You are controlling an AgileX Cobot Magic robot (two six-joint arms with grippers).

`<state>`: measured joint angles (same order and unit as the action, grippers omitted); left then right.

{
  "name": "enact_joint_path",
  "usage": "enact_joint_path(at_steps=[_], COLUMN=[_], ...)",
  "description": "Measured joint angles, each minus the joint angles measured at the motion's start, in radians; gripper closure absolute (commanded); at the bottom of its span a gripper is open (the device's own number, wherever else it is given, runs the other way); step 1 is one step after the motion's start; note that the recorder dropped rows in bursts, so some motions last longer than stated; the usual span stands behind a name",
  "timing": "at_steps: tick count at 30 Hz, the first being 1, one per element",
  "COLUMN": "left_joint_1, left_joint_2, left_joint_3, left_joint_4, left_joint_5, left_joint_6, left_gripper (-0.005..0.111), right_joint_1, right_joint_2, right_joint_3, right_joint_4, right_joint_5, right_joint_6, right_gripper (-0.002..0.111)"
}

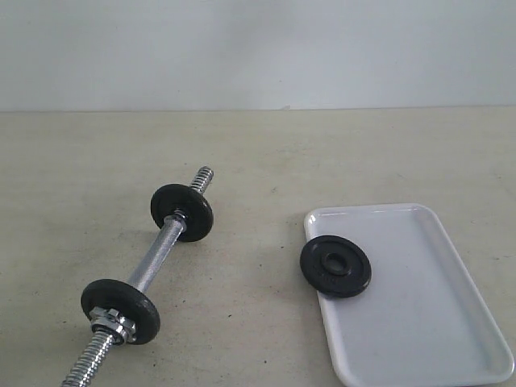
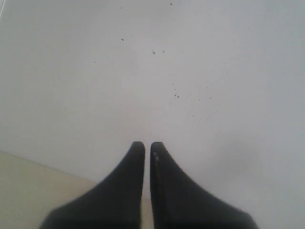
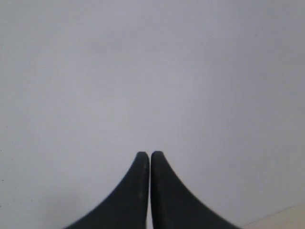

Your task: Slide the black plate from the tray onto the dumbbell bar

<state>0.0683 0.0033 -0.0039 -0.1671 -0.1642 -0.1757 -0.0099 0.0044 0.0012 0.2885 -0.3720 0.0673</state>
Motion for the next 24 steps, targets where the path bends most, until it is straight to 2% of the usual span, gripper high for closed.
enact_joint_path(at_steps=[3,7,12,20,24], left_joint_1=[0.000,0.000,0.000,0.000,0.000], left_joint_2=[0.000,0.000,0.000,0.000,0.000], left_joint_3=[0.000,0.000,0.000,0.000,0.000], left_joint_4=[0.000,0.000,-0.001,-0.001,-0.001], left_joint_5=[-0.011,-0.015,0.009,0.195,0.240], left_joint_6=[-0.005,-0.008,-0.091,-0.111,-0.111], left_gripper=[0.102,0.102,0.102,0.102,0.102], right_joint_1=[0.000,0.000,0.000,0.000,0.000], right_joint_2=[0.000,0.000,0.000,0.000,0.000], right_joint_3=[0.000,0.000,0.000,0.000,0.000], right_joint_4=[0.002,0.002,0.002,0.002,0.002], right_joint_5=[0.001,0.127,0.195,0.203,0.269], right_joint_6=[0.002,-0.108,-0.164,-0.182,-0.182], right_gripper=[0.109,0.109,0.109,0.109,0.109])
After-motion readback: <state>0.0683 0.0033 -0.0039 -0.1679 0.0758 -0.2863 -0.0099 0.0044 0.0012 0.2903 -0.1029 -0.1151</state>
